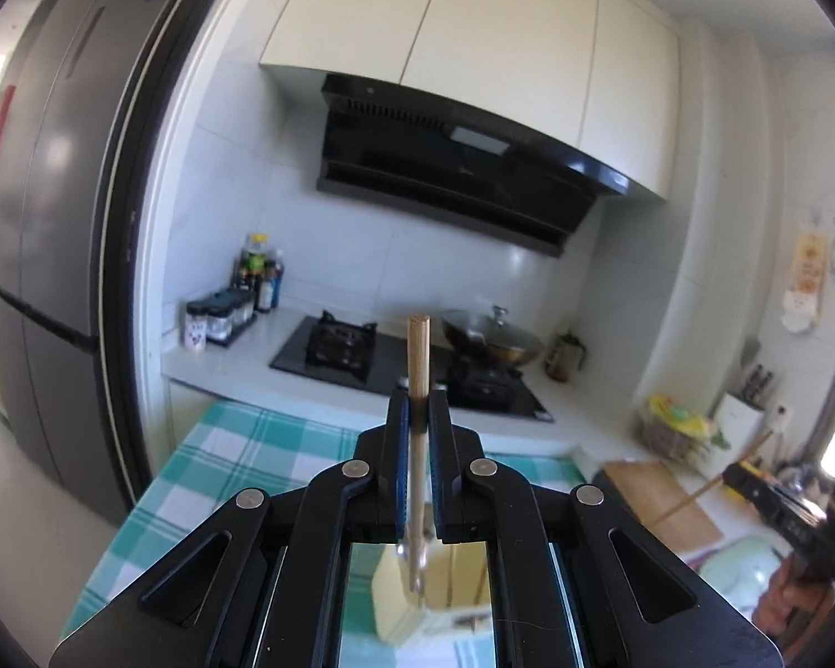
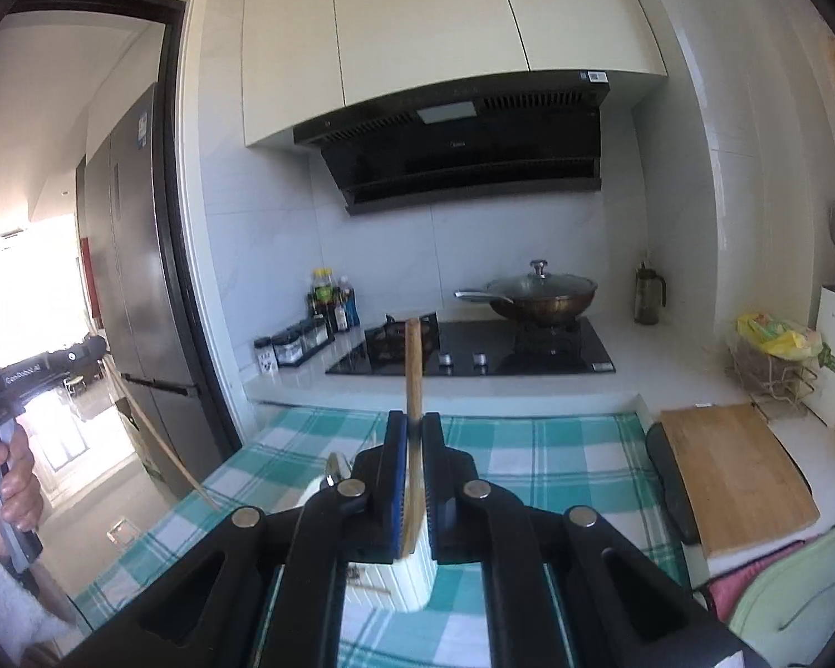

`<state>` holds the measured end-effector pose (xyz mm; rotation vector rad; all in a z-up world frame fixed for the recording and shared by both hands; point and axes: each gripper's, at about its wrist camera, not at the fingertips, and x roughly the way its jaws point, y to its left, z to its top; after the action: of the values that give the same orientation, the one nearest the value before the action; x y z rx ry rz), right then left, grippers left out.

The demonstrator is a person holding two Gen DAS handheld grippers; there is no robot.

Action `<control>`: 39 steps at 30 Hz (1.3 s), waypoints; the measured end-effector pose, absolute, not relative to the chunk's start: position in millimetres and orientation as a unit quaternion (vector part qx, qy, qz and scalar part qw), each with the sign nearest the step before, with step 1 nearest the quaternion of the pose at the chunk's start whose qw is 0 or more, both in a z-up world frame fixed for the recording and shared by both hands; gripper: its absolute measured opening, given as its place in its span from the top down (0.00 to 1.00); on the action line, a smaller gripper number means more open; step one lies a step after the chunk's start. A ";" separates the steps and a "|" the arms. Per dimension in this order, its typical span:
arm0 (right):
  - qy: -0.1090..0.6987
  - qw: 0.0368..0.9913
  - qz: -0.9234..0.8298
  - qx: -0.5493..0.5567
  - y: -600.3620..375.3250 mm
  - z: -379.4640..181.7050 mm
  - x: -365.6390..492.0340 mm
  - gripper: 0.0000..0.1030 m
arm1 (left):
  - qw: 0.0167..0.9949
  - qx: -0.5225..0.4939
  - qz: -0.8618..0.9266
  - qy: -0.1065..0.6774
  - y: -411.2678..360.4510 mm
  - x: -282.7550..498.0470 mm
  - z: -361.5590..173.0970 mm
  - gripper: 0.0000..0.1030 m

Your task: Organize utensils

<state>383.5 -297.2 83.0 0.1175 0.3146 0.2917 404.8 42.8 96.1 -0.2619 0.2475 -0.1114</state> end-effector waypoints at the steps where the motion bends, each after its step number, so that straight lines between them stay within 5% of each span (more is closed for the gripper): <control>1: 0.153 0.974 0.154 0.059 -290.5 83.8 395.3 0.95 | 0.982 -0.128 -0.053 0.129 36.0 419.6 91.5 0.96; 12: 0.360 0.906 0.223 -0.009 -215.8 0.7 525.9 0.95 | 0.944 -0.113 -0.078 0.300 2.1 531.7 -6.6 0.96; 18: 0.411 0.884 0.223 -0.016 -198.3 -42.0 566.1 0.94 | 0.918 -0.119 -0.087 0.369 -3.1 551.6 -49.3 0.95; 20: 0.410 0.886 0.218 -0.010 -194.0 -49.4 571.1 0.94 | 0.912 -0.132 -0.087 0.379 1.4 549.2 -54.7 0.83; 21: 0.405 0.888 0.216 -0.006 -194.3 -50.8 571.5 0.91 | 0.910 -0.138 -0.087 0.382 5.7 544.7 -56.5 0.69; 24: 0.381 0.901 0.208 0.014 -202.4 -48.2 557.7 0.58 | 0.910 -0.133 -0.082 0.383 21.2 520.7 -57.2 0.48; 29: 0.367 0.908 0.203 0.008 -235.5 -54.5 493.4 0.57 | 0.897 -0.067 -0.079 0.430 43.1 453.5 -78.2 0.40; 39: 0.440 0.883 0.162 -0.007 -312.9 -165.5 321.9 0.57 | 0.864 -0.045 -0.073 0.496 32.7 296.7 -168.4 0.35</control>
<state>321.9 -312.9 -165.5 -0.0145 0.9157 0.3369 296.7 32.7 -168.4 -0.0950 1.0390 -0.1528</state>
